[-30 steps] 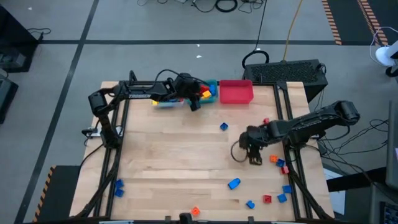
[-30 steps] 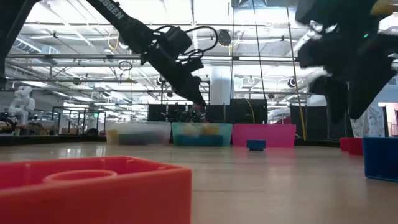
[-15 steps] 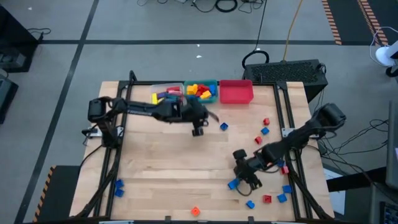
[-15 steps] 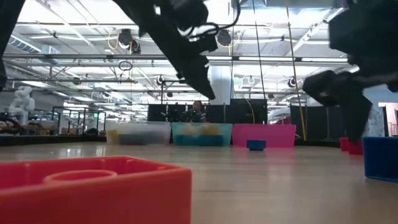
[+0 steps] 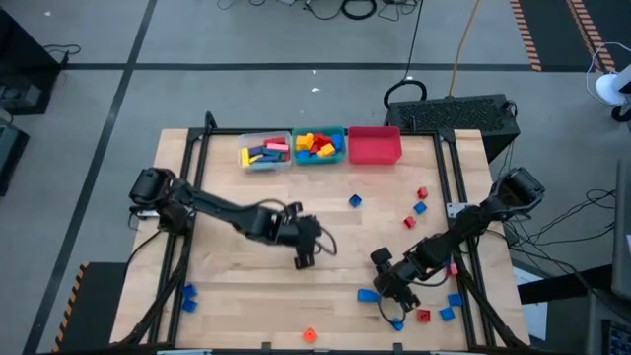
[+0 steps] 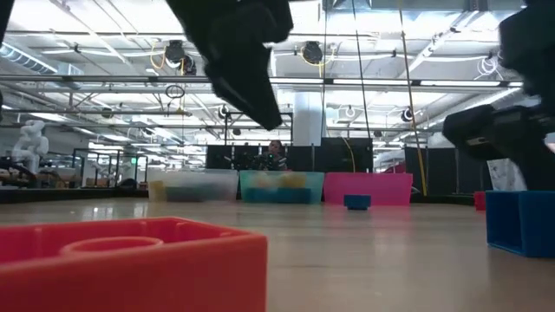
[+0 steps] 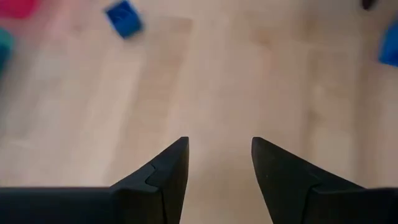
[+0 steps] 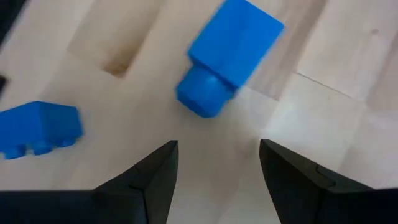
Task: Sort blocks by size
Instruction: Put the blue 1 stud game piece into the green bin
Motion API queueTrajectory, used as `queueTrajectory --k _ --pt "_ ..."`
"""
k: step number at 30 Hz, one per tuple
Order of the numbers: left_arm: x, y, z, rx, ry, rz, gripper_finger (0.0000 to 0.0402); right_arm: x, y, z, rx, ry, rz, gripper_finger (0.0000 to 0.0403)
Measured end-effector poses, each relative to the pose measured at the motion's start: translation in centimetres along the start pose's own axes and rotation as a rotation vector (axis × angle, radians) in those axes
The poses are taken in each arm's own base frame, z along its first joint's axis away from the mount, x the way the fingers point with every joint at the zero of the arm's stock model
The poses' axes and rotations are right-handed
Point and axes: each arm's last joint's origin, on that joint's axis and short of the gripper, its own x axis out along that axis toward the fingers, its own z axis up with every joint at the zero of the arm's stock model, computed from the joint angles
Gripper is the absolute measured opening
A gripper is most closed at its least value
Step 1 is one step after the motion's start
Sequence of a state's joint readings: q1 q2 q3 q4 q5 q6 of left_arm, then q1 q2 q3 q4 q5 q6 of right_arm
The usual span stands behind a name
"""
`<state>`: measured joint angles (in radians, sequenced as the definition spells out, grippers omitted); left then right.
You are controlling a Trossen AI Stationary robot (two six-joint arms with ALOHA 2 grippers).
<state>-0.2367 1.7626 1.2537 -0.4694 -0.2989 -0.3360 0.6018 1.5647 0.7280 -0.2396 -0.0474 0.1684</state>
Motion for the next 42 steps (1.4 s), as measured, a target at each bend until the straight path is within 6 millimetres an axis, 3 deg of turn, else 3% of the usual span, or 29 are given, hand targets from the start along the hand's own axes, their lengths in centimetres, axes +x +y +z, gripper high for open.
queueTrajectory --k 5,13,18,22,27,35,42 --pt "-1.0 -3.1 -1.0 -0.078 -0.019 -0.059 0.0177 -0.1 0.2 0.4 0.037 -0.046 -0.013 0.021" --pt "-2.3 -6.7 -2.6 -0.072 -0.102 -0.078 0.0177 -0.1 0.1 0.6 0.361 -0.104 -0.089 0.0217" --pt "-2.7 -7.5 -2.8 -0.067 -0.157 -0.056 0.0177 -0.2 1.8 1.3 0.395 -0.193 -0.022 0.0266" --pt "-2.8 -7.8 -2.7 -0.072 -0.179 -0.062 0.0177 0.0 1.8 1.4 0.394 -0.263 -0.138 0.0305" --pt "-1.9 -8.1 -2.8 -0.037 -0.185 -0.05 0.0177 1.2 1.7 1.3 0.335 -0.26 -0.186 0.0317" --pt "0.9 -8.9 -3.0 0.044 -0.214 -0.041 0.0177 3.1 1.8 1.0 0.268 -0.228 -0.191 0.0275" --pt "3.3 -9.9 -3.2 0.082 -0.278 -0.065 0.0177 3.5 1.1 1.0 0.265 -0.228 -0.219 0.0184"
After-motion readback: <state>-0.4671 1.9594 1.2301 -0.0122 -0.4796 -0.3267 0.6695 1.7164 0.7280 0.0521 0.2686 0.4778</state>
